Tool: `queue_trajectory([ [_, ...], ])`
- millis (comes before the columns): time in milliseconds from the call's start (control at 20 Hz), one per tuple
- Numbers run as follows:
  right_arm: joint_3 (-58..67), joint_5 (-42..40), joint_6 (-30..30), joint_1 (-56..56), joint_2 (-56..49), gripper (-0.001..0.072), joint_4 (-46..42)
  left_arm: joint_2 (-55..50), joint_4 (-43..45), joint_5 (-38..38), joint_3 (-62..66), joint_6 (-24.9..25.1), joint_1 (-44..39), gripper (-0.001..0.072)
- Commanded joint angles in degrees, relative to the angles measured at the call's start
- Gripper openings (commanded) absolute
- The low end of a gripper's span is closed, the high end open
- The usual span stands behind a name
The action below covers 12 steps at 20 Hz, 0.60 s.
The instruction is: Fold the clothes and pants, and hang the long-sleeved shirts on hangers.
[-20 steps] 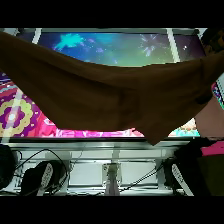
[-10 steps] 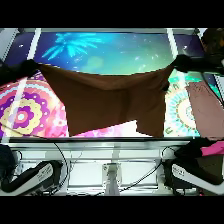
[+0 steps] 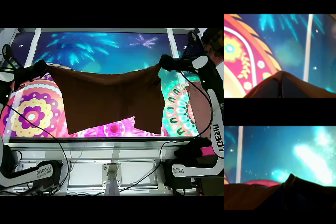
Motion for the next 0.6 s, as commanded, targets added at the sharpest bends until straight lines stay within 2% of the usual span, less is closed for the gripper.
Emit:
queue_trajectory([
  [0,0.1,-10.0,-0.2,1.6,-0.7,0.006,-0.3,-0.4,-0.2,2.6,0.0,0.0,-0.5,0.0073],
  [50,0.1,-10.2,-0.3,1.5,-0.7,0.0179,-1.6,-0.4,-0.2,2.6,0.0,0.0,-0.5,0.0237],
  [100,0.1,-9.9,-0.3,1.5,-0.6,0.0316,-4.4,-0.4,-0.2,2.8,0.0,0.0,-0.4,0.0444],
  [150,0.1,-9.1,-0.3,1.5,-0.5,0.036,-7.9,-0.4,-0.2,2.8,0.0,0.0,-0.4,0.0559],
  [200,0.1,-7.7,-0.3,1.1,-0.4,0.036,-11.6,-0.4,-0.2,2.8,0.0,0.0,-0.3,0.0592],
  [400,0.1,1.2,-0.2,-4.3,-0.2,0.0361,-13.9,0.0,0.0,1.7,0.0,0.5,0.2,0.0592],
  [500,0.1,8.7,-1.4,-8.3,-0.2,0.0361,-13.9,0.7,1.2,-0.2,0.0,3.8,0.2,0.0592],
  [550,0.1,13.1,-3.9,-10.4,-0.2,0.0362,-13.7,1.0,1.8,-1.9,0.0,5.2,0.2,0.0592],
])
